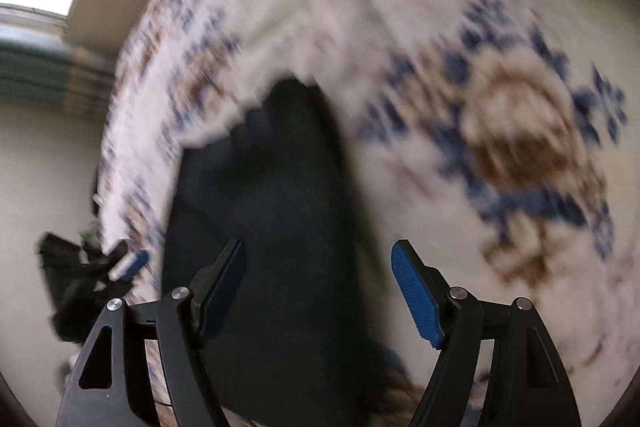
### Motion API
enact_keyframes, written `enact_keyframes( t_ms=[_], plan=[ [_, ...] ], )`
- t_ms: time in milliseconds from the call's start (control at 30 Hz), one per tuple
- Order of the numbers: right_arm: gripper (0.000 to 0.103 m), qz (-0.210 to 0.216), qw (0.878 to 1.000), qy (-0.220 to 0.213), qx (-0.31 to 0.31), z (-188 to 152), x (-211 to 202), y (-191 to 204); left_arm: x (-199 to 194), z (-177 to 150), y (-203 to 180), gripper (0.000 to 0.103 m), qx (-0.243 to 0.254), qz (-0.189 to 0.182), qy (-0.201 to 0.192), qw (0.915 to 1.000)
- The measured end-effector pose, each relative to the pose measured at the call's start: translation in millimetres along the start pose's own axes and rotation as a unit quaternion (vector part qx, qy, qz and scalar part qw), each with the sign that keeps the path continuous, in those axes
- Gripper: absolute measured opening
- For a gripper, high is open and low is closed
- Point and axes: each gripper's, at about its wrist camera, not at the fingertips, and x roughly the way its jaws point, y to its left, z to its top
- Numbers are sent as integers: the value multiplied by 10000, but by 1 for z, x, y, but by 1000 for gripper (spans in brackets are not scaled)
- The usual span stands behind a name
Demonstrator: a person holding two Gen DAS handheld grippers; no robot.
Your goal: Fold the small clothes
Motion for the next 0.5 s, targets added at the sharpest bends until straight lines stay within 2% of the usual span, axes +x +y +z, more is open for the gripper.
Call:
enact_keyframes(
  t_ms=[100,200,333,367,400,433,500],
  plan=[
    [77,312,9994,-120,79,-8,0,-14,12,7,-1,64,64,-63,91,9999],
    [77,676,9974,-101,242,12,18,-18,46,34,-13,64,209,-71,278,9994],
    [75,765,9964,-130,338,41,45,-11,101,67,-34,63,692,174,578,9958],
    [70,743,9967,-116,307,50,52,-5,110,69,-38,49,828,225,651,9942],
    [40,613,9978,-123,242,54,55,0,114,70,-42,31,993,211,647,9927],
    [23,290,9994,-148,80,60,60,8,119,69,-46,14,1174,292,659,9905],
    [17,122,9995,-249,-175,62,58,20,112,63,-54,13,1458,432,502,9871]
  ],
)
